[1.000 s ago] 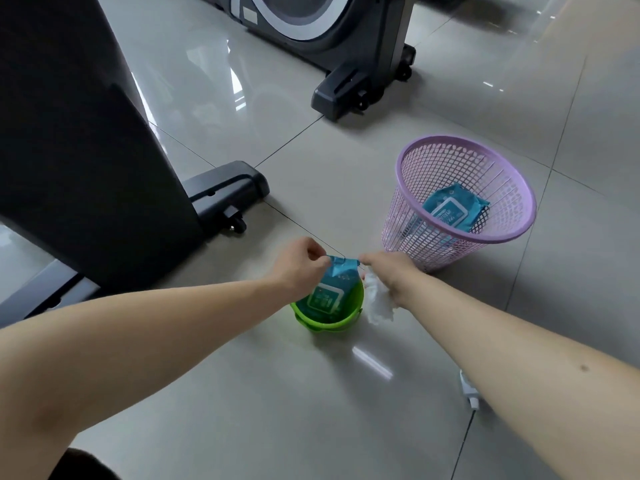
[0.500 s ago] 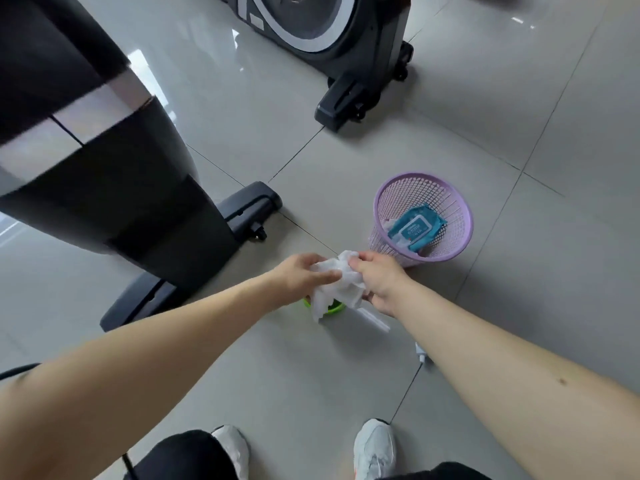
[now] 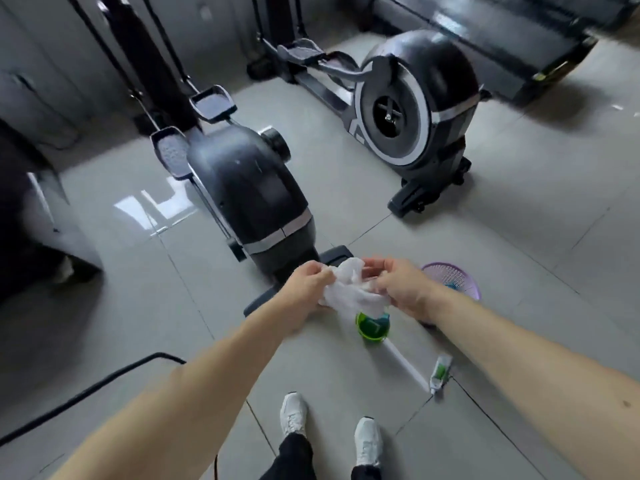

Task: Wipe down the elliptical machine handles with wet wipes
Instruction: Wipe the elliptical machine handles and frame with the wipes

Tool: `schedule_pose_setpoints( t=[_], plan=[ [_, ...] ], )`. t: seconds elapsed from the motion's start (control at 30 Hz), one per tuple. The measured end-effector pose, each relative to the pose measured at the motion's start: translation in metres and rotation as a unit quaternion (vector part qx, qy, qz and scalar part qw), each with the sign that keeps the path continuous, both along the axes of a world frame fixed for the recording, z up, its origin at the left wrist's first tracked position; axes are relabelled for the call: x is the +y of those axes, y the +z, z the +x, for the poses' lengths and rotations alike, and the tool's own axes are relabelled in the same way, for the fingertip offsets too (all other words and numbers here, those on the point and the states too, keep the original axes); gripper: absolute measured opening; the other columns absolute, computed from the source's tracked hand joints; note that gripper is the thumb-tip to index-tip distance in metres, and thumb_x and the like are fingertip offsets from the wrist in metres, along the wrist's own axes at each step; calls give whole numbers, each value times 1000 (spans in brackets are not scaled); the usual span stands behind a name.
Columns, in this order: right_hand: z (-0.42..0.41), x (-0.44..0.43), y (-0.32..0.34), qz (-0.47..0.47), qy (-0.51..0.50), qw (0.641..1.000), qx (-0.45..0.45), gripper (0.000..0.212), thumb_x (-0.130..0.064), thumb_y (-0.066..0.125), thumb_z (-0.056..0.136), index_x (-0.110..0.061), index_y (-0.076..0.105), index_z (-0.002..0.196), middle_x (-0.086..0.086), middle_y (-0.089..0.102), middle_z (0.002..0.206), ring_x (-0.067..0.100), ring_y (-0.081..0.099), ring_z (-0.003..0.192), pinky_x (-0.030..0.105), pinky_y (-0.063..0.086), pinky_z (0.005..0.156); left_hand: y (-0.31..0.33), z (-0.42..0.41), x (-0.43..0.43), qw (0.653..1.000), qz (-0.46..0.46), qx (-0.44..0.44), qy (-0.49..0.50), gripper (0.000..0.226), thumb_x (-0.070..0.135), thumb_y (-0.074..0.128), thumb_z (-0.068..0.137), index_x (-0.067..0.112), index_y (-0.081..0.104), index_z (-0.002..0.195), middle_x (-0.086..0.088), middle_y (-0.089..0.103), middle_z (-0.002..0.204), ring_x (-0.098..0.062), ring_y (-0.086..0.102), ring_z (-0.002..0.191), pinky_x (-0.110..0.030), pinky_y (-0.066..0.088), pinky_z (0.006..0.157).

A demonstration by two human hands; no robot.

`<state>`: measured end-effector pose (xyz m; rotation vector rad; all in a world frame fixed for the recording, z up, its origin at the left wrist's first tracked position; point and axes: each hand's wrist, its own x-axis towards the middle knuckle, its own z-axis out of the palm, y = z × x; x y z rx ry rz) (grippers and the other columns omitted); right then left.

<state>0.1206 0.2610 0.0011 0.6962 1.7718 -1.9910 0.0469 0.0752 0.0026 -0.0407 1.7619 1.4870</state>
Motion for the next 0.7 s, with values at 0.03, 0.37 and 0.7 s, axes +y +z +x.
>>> schedule_pose_setpoints(
  t=[0.03, 0.37, 0.7],
  plan=[
    [-3, -6, 19, 14, 16, 999, 24, 48, 20, 58, 81, -14, 72, 113, 9, 75, 104, 22, 70, 91, 38, 59, 83, 22, 5, -9, 1000, 8, 12, 20, 10, 9, 60, 78, 13, 51, 78, -11, 52, 76, -22, 51, 64, -32, 44, 60],
    [-55, -106, 103, 138, 170, 962, 161, 42, -43, 88, 61, -21, 78, 95, 7, 78, 91, 19, 72, 77, 37, 60, 72, 89, 8, -116, 988, 63, 62, 126, 28, 29, 73, 95, 9, 68, 112, -11, 72, 97, -20, 71, 78, -31, 56, 62],
    [-205, -270, 111, 192, 171, 945, 204, 27, -35, 76, 94, -12, 69, 82, -5, 62, 66, 10, 57, 58, 21, 46, 54, 84, -99, -306, 892, 114, 63, 433, 17, -3, 47, 100, 9, 56, 108, -12, 72, 108, -28, 71, 97, -29, 58, 61]
  ],
)
